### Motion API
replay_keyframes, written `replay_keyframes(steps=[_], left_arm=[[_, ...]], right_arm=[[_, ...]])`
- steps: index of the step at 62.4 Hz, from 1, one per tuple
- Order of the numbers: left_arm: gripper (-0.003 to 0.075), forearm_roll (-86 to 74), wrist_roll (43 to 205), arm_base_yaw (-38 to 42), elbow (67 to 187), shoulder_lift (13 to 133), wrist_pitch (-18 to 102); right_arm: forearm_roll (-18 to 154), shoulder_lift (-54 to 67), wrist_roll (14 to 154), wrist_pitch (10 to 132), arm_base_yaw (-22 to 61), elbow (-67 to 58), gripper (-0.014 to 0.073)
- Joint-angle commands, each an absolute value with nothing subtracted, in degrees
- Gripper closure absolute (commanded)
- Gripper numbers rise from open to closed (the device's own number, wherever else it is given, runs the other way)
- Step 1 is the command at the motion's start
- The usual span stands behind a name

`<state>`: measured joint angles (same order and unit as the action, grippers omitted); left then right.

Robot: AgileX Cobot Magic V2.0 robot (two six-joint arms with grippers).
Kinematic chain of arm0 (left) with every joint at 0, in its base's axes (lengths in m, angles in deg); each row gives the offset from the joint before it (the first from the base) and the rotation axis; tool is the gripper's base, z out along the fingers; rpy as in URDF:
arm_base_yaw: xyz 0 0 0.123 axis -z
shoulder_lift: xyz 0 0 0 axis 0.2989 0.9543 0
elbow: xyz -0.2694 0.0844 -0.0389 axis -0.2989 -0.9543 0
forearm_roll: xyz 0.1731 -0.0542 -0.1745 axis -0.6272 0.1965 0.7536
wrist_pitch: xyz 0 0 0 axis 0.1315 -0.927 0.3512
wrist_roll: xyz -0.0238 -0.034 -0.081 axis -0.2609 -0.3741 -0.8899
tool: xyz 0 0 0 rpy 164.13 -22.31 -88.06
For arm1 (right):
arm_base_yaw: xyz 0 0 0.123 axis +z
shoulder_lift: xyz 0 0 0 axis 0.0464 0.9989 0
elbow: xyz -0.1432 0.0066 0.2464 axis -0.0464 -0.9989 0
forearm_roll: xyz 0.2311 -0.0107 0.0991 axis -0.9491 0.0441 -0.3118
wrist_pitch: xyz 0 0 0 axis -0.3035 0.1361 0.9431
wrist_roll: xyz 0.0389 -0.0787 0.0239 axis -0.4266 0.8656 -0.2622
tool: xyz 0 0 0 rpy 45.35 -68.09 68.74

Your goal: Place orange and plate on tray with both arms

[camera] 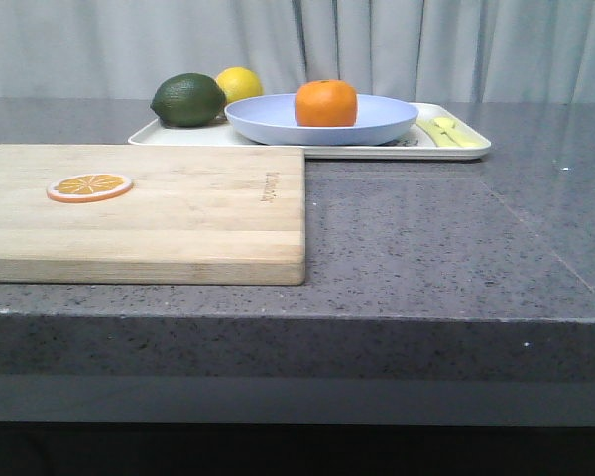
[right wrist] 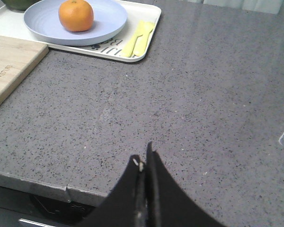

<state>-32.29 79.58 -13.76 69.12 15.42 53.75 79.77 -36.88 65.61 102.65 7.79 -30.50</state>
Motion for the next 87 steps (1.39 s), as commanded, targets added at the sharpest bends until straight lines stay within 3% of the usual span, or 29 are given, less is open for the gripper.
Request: replay_keyframes(steps=[1,45,54,66,87], left_arm=[[0.0740,-32.29,78.97,-13.71,67.56,14.35,58.57],[0.0740,-32.29,78.97,-13.71,67.56,14.35,58.57],[0.0740,-32.29,78.97,-13.71,67.56,14.35,58.57],[0.0740,-32.29,78.97,-13.71,67.56,14.35,58.57],[0.0740,-32.29,78.97,-13.71,67.56,14.35,58.57]], right_arm=[[80.38,-36.24,65.68,98.65,7.66,-29.14,0.0711],[81.53,-36.24,65.68,97.36,7.66,-29.34,0.0711],[83.00,-36.74,65.68,82.70,7.60,-36.06,0.0711],[85.64,-46.72,65.68,63.17,6.27,-51.42,0.0711],[85.27,-53.73,61.42,55.72,3.53,-65.35,0.0711]])
